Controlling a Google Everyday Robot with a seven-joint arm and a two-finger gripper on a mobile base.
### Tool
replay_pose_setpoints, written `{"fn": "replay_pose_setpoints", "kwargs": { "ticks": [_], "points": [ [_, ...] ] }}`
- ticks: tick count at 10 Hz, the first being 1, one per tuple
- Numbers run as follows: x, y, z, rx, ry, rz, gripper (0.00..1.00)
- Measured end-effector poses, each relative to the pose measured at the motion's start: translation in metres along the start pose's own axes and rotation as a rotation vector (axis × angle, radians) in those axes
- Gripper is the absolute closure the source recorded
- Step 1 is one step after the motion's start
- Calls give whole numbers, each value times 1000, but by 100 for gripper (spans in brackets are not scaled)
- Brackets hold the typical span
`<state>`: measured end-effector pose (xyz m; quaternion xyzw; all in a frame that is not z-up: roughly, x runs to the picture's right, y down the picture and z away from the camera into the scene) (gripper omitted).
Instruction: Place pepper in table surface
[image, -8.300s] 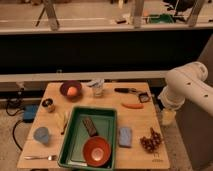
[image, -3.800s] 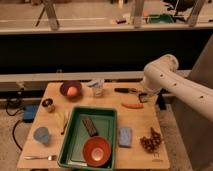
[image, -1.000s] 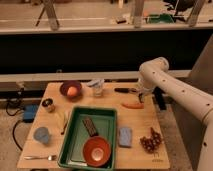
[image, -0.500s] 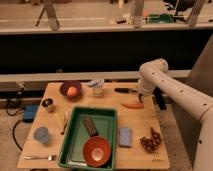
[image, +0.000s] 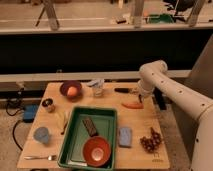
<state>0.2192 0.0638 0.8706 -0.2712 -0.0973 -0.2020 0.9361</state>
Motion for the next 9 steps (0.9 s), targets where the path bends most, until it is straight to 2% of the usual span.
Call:
{"fn": "replay_pose_setpoints", "kwargs": {
  "ticks": [9],
  "points": [
    [-1, 2, 14, -13, -39, -48, 20]
  ]
}}
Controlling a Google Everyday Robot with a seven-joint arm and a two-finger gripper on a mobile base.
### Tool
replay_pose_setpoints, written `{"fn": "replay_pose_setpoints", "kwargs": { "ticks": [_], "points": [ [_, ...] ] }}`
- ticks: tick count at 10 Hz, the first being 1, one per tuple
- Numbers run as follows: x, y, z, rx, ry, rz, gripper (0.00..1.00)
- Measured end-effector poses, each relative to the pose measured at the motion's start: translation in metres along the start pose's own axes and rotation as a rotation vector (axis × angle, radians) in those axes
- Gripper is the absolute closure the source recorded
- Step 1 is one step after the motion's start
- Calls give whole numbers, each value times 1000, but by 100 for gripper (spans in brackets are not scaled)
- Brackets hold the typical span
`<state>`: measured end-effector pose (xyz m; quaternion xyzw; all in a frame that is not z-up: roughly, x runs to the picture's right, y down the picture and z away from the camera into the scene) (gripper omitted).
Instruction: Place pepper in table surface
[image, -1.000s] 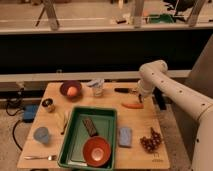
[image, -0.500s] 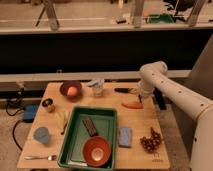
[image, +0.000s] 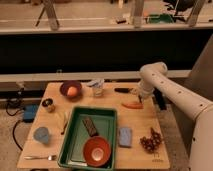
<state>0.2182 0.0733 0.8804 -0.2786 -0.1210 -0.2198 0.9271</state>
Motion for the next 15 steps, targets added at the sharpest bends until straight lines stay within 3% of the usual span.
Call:
{"fn": "replay_pose_setpoints", "kwargs": {
  "ticks": [15],
  "points": [
    [12, -4, 20, 21, -32, -69, 20]
  ]
}}
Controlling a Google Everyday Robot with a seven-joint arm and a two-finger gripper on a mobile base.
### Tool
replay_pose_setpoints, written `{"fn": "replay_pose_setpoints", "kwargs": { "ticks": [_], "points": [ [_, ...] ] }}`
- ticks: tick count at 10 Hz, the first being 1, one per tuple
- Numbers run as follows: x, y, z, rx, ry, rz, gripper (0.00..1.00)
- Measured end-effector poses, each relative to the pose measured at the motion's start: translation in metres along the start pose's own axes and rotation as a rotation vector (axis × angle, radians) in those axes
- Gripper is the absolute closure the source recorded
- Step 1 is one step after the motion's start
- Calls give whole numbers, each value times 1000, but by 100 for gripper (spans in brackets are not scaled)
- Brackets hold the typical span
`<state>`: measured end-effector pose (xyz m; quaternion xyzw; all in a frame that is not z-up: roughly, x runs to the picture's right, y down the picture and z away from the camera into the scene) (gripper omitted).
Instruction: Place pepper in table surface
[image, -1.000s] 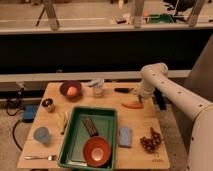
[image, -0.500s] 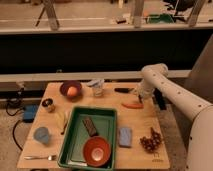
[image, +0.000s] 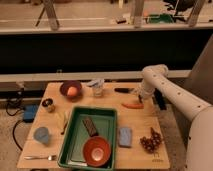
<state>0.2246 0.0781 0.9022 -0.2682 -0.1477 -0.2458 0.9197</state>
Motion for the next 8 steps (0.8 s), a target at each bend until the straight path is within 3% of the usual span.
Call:
{"fn": "replay_pose_setpoints", "kwargs": {
  "ticks": [8],
  "points": [
    [5, 4, 19, 10, -29, -26, 20]
  ]
}}
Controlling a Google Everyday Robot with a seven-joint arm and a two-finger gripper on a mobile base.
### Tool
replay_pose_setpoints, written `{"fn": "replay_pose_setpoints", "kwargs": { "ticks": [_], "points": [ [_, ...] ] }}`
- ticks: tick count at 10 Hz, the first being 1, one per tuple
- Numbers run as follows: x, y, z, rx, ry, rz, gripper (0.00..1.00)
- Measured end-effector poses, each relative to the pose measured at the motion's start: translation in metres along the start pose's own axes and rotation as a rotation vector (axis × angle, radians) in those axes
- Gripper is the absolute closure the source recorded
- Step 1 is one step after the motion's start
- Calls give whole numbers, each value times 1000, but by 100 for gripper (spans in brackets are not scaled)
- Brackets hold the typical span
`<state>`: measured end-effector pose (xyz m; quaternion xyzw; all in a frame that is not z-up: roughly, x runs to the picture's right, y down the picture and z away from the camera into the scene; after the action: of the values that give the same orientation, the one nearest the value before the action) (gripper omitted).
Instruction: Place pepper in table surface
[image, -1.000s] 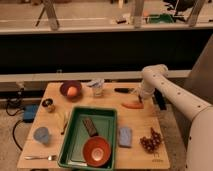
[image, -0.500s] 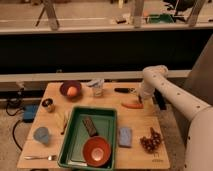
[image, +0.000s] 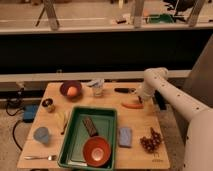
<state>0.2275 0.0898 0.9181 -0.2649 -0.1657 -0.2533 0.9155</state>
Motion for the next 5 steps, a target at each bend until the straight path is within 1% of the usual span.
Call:
{"fn": "replay_pose_setpoints", "kwargs": {
  "ticks": [5],
  "points": [
    [7, 7, 18, -4, -22, -6, 20]
  ]
}}
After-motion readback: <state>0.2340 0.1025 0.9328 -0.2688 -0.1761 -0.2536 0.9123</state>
